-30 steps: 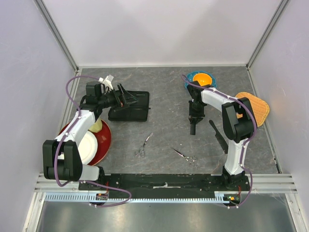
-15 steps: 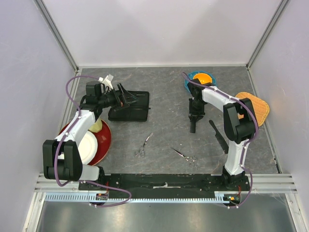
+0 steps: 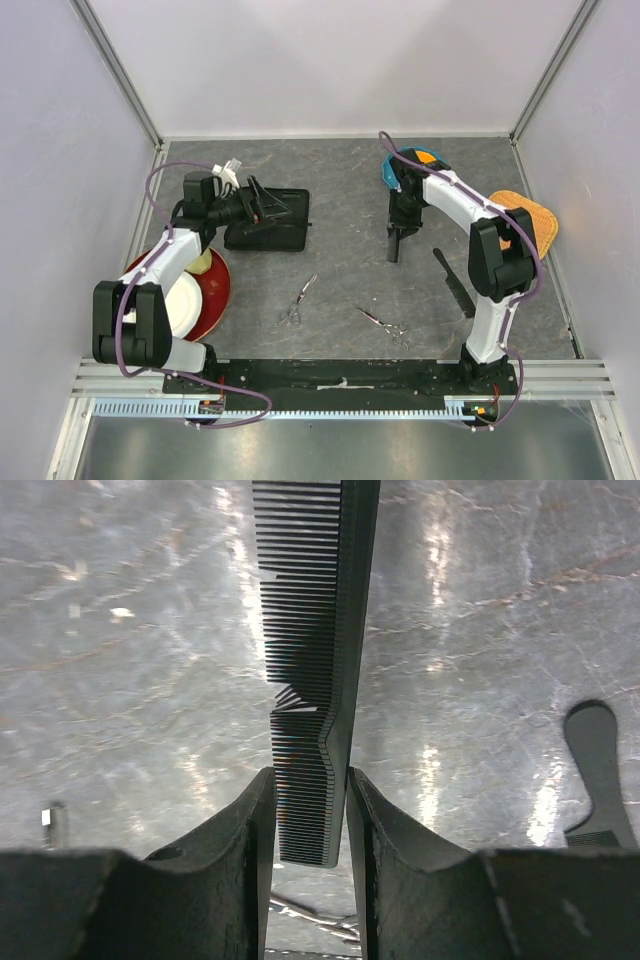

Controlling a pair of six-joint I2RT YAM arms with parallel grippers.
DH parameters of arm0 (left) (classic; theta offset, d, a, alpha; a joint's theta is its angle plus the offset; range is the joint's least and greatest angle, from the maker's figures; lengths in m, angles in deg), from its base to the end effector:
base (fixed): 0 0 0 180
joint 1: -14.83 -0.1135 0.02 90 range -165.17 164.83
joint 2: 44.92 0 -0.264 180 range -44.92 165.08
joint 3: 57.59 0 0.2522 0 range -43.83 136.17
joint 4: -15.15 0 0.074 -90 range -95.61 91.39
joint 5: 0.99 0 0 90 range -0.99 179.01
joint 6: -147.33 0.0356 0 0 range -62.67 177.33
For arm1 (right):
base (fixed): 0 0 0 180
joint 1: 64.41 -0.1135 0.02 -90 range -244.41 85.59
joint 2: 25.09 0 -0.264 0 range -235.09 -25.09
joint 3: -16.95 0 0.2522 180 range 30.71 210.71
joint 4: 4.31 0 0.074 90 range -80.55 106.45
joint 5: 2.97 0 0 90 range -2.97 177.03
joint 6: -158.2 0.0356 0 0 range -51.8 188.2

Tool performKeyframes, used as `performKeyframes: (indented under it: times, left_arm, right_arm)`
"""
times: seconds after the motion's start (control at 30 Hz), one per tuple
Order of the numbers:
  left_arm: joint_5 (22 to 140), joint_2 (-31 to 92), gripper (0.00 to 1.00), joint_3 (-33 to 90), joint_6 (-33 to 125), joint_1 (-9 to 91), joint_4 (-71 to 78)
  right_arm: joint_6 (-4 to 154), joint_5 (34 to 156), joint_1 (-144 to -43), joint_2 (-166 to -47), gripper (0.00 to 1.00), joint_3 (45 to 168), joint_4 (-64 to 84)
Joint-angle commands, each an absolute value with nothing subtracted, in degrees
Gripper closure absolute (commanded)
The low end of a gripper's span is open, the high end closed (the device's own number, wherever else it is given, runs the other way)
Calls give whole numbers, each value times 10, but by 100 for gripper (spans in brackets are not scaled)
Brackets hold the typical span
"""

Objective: Sort the hair-cutting tools

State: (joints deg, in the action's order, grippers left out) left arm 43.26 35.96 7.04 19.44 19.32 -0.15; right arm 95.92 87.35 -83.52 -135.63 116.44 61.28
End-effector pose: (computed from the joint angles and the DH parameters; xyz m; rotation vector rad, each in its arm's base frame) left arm 0.3016 -0.0493 0.2519 -0.1310 2.1926 -1.2733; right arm 0.3642 0.1264 0.2057 0.2187 2.9182 0.1437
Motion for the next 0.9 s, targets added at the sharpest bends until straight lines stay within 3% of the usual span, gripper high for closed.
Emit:
performKeyframes:
  times: [0.0, 0.33, 0.87]
  left_arm:
    - [394, 371, 7, 70, 165, 225, 52]
    - [392, 411, 9, 114, 184, 353, 72]
    - [556, 448, 9, 176, 207, 440, 75]
  right_arm:
    - [987, 918, -842, -1317, 62, 1209, 612]
    - [1067, 1021, -859, -1263, 62, 1221, 523]
    - [1150, 1098, -902, -1220, 62, 1198, 414]
